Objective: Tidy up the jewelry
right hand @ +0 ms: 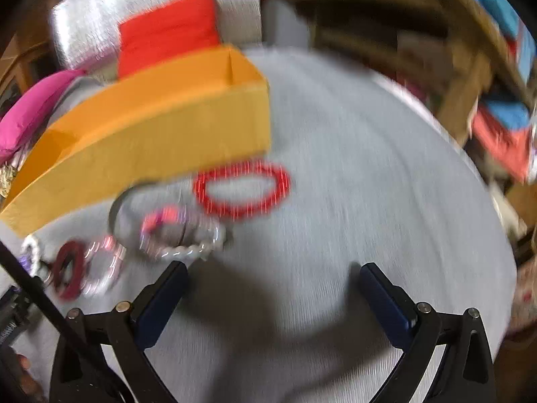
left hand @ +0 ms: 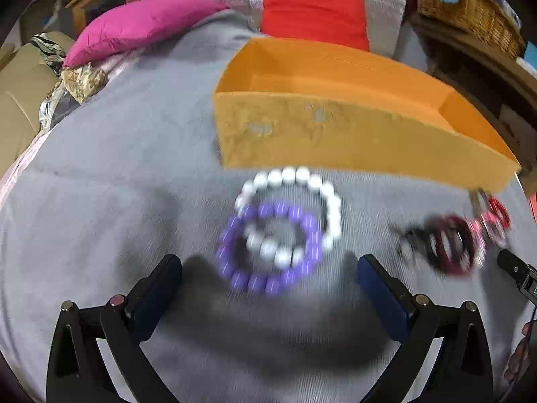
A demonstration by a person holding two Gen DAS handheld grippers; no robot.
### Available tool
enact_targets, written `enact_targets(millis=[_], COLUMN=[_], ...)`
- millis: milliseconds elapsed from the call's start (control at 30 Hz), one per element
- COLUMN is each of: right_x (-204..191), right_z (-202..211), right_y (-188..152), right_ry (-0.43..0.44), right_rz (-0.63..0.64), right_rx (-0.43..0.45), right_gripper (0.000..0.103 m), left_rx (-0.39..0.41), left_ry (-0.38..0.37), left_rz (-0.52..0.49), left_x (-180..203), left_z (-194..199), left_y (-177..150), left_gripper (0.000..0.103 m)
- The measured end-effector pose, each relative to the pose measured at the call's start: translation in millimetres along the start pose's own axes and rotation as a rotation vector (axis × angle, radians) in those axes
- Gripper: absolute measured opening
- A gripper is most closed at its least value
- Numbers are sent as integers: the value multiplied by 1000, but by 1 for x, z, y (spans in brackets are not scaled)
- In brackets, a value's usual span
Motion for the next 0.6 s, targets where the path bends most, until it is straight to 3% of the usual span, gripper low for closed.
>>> enact_targets(millis=[67, 167, 233, 333, 467, 600], right_x=[4, 10, 10, 10, 6, -4], right_z=[29, 93, 135, 194, 245, 264], right_y=[-7, -3, 2, 7, 19, 15], right_ry=[15, 49, 118, 144, 179, 216], right_rz=[5, -9, -18, -22, -10, 21], right_rx=[-13, 110, 153, 233, 315, 275], right_gripper=[103, 103, 103, 103, 103, 103], left_rx=[66, 162, 254, 343, 389, 425], left_ry=[34, 45, 76, 75, 65, 62], left_rz=[-1, -14, -30, -17, 7, -33], left_x=[-7, -11, -15, -21, -26, -21], left_z=[35, 103, 156, 213, 260, 286], left_y=[6, 19, 29, 39, 49, 50], left_gripper=[103, 103, 103, 103, 103, 103])
Point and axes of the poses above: each gripper's, at about its wrist camera, not at the fingertips, and z roughly against the way its jaws point, x to its right, y to its top, the point moved 9 cm from there along -z, roughly the way its jaws point, and after that the axes turned 11 degrees about x, right-handed, at the moved point
